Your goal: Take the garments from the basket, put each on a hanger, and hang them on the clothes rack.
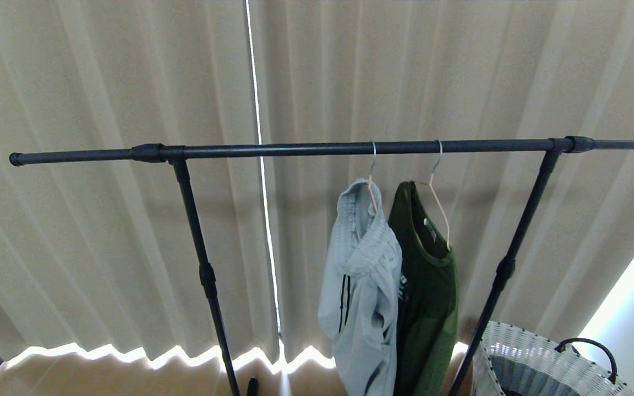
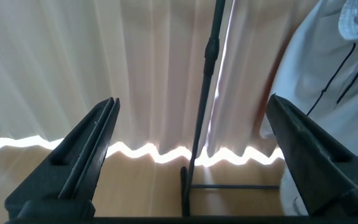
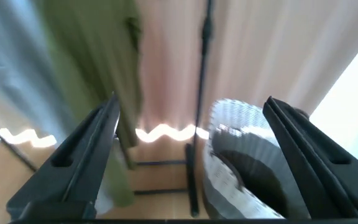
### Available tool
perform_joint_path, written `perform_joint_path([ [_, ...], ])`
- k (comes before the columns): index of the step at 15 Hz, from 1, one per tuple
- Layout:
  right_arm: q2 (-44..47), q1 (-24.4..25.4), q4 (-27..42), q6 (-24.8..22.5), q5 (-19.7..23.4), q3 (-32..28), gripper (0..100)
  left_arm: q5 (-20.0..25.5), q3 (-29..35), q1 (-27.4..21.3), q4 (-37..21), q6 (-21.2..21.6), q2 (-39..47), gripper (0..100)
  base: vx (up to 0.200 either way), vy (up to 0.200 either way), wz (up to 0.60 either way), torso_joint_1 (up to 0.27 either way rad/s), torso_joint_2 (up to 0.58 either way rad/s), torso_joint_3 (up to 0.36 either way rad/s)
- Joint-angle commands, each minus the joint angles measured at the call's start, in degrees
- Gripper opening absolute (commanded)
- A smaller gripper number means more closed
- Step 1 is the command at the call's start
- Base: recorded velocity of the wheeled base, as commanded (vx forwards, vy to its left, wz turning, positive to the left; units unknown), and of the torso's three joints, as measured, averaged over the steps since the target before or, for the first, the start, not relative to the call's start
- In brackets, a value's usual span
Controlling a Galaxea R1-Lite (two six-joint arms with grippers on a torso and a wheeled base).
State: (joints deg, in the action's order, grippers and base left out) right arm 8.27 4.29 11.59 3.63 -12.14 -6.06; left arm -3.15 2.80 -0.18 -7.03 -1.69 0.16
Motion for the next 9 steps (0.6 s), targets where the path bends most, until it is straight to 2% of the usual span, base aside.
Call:
perform_joint_path([
  [1,3.0,-4.1,-0.1,-0.2,-0.3,0.0,100,0.0,0.0,0.0,0.0,-0.2,-0.1,100,0.0,0.0,0.0,0.0,0.0,0.0],
  [3,-0.2,-5.4,-0.1,-0.3,-0.3,0.0,100,0.0,0.0,0.0,0.0,-0.2,-0.1,100,0.0,0.0,0.0,0.0,0.0,0.0],
  [6,-8.3,-4.4,-0.6,0.1,-0.6,0.3,100,0.0,0.0,0.0,0.0,-0.2,-0.1,100,0.0,0.0,0.0,0.0,0.0,0.0],
  [9,-8.2,-4.4,-1.7,1.7,0.2,1.0,100,0.0,0.0,0.0,0.0,-0.2,-0.1,100,0.0,0.0,0.0,0.0,0.0,0.0],
])
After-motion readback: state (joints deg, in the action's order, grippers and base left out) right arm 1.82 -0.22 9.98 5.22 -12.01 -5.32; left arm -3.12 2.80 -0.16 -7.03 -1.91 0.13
